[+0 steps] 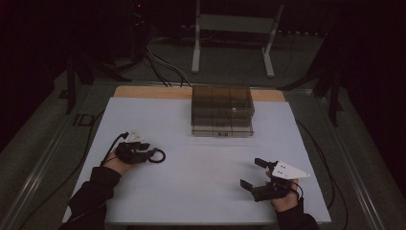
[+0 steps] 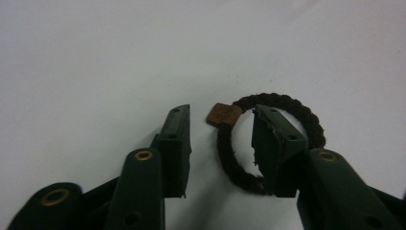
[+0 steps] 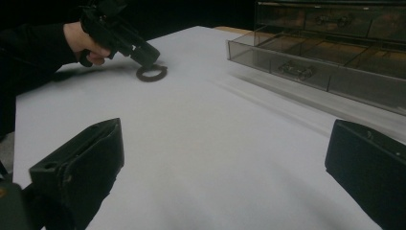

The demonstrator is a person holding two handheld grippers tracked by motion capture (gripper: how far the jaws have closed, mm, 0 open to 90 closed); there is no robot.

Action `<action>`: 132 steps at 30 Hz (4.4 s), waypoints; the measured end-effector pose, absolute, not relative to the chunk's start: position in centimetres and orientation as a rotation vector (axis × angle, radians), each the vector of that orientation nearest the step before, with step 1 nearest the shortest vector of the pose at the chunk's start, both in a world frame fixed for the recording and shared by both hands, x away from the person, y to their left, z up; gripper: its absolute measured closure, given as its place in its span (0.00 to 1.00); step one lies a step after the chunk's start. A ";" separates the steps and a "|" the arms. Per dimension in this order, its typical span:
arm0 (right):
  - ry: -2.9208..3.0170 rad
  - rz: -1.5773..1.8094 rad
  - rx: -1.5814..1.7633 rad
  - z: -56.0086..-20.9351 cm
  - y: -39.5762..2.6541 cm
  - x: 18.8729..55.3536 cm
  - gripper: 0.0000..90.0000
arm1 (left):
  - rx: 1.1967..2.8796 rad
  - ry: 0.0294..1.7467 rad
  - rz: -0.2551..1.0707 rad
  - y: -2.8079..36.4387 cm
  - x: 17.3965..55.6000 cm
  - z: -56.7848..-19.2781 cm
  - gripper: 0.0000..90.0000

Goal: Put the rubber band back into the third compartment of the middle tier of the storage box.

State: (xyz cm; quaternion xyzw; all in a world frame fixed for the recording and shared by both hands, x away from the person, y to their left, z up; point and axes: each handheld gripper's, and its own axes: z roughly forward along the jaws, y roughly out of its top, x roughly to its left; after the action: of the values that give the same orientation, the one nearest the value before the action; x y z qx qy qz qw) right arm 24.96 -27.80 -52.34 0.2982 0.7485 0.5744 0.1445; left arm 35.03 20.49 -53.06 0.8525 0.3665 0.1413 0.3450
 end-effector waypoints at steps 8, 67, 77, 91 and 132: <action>2.149 1.646 0.855 -52.3 -27.8 24.9 0.00 | 2.240 0.964 0.364 20.3 35.4 -53.3 0.85; 2.154 1.644 0.871 -52.4 -27.9 25.0 0.00 | 2.183 0.864 0.277 17.4 36.2 -48.1 0.99; 2.158 1.645 0.873 -52.4 -27.9 25.0 0.00 | 2.194 0.806 0.257 15.6 36.8 -47.1 0.99; 2.155 1.652 0.876 -52.4 -27.9 25.0 0.00 | 2.214 0.737 0.226 12.6 38.0 -45.7 0.99; 2.153 1.649 0.861 -52.2 -28.0 24.8 0.00 | 2.224 0.579 0.182 4.2 41.1 -42.6 0.98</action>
State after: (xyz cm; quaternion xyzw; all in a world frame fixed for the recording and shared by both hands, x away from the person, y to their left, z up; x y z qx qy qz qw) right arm 24.84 -28.04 -52.24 0.2993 0.7483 0.5733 0.1476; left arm 41.06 4.25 -42.63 0.8815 0.2295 0.0721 0.4062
